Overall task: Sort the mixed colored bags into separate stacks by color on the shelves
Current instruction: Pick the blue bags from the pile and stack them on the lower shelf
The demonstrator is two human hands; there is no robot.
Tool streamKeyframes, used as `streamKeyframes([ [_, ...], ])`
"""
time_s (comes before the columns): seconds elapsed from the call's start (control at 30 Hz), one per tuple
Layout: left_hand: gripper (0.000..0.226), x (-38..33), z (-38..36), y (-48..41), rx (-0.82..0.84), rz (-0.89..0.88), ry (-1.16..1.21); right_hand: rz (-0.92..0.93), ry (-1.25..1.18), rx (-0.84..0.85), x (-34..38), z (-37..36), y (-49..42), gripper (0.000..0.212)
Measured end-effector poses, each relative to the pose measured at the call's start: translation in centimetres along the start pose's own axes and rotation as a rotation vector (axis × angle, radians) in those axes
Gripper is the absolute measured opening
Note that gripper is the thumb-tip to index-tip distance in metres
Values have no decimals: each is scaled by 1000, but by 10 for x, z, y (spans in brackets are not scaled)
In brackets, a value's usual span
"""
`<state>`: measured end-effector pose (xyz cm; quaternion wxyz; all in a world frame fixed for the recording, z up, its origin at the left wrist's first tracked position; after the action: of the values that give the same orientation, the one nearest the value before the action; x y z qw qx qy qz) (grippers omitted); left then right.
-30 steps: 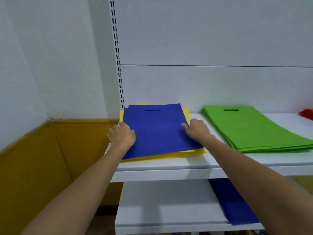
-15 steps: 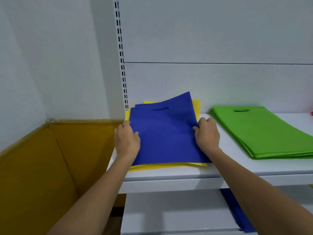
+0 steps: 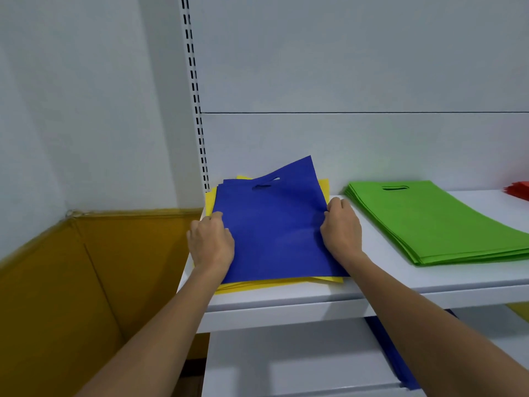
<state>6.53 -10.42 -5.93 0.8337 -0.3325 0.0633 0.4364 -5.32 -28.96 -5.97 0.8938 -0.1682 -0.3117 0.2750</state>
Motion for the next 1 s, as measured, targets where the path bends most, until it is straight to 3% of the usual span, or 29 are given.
streamKeyframes([
  [0.23,33,1,2,2,-89,-37,123,-16,-56,18,4,1,0,11],
  [0.43,39,1,7,4,-124,72,391,2,-103,-36,5,3,1,11],
  [0.6,34,1,11,7,-187,31,182,-37,-186,28,6,6,2,11],
  [0.73,28,-2,15,8,-188,-43,130,-18,-230,62,5,9,2,51],
  [0.8,25,-3,17,7,-194,-91,110,10,-231,53,7,14,1,58],
  [1.0,20,-6,37,-17,-157,-145,166,39,-167,-45,10,45,-17,46],
])
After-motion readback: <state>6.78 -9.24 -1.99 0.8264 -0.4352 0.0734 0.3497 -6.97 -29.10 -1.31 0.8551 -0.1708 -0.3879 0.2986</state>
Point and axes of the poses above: each hand's wrist, its own y-axis away from the middle knuckle, its own z-axis out of the back of the hand, x = y × z, the point moved 1 cm from there along -y, towards the middle knuckle, and after that the axes turned 9 degrees about -z, right-handed, at the moved point
